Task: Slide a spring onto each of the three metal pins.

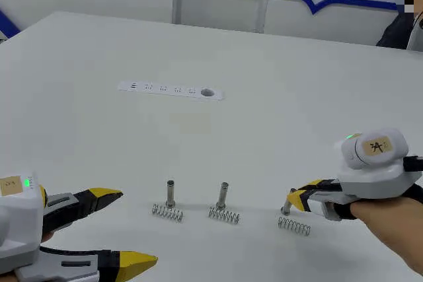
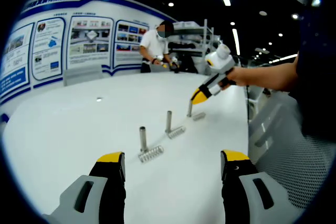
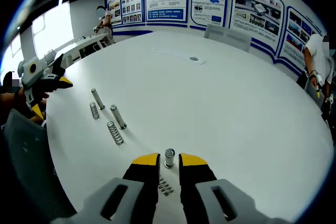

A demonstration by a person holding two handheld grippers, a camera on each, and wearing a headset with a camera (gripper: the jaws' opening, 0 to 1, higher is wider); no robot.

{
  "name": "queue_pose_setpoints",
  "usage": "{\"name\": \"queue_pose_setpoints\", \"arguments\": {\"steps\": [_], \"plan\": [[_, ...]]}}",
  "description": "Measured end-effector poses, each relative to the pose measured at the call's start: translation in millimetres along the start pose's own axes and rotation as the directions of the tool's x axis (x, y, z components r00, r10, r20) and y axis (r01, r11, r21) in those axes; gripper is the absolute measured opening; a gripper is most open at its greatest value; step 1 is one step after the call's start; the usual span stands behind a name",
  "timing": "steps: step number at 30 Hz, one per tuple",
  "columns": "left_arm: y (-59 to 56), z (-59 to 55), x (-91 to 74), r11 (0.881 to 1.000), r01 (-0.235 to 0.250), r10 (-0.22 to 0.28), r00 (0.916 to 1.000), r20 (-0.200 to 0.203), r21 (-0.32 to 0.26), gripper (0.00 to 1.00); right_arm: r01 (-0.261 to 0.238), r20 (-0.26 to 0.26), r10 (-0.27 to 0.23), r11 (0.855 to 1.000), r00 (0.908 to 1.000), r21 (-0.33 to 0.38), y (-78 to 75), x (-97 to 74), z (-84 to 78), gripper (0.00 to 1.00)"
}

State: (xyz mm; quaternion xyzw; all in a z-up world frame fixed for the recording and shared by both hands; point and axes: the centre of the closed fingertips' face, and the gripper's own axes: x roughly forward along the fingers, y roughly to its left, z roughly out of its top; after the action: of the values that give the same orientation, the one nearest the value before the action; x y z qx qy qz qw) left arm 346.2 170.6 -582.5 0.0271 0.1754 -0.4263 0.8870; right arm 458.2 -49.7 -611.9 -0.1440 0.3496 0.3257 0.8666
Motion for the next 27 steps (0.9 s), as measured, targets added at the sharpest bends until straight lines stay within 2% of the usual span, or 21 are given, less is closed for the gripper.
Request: {"name": "queue_pose_setpoints", "arguments": {"steps": [20,27], "plan": [[0.4,-2.9,2.9,1.0,0.011,-0.011,0.9999,-0.006,-0.004,0.75,-0.036,-0.041,0.035,0.999,0.9986,-0.023,8.1,-0.6,-17.6,0.16],[7.2,-5.4,11.7,1.0,0.022,-0.021,0.9993,-0.031,0.008,0.74,-0.04,-0.039,0.039,0.999,0.9985,-0.013,9.9,-2.1,-20.7,0.17]]}}
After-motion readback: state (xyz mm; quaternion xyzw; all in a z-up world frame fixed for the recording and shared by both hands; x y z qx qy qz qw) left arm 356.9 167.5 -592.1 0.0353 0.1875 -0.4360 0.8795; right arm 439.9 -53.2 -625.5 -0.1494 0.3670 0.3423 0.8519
